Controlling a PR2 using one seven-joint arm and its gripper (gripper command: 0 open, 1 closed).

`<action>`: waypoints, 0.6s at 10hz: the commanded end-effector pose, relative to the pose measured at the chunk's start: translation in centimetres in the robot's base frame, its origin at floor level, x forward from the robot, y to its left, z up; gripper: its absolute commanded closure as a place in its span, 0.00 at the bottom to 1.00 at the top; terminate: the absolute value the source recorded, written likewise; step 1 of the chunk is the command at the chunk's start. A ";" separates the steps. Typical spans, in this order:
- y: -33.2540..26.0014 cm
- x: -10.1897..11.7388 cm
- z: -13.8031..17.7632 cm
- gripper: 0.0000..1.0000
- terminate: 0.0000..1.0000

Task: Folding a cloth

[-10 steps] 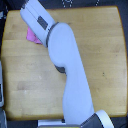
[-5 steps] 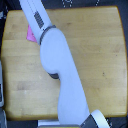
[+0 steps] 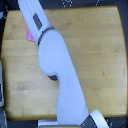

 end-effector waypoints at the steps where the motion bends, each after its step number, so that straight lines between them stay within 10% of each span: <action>1: -0.8 -1.2 -5.0 1.00 0.00; 6: -0.7 -1.7 -4.5 1.00 0.00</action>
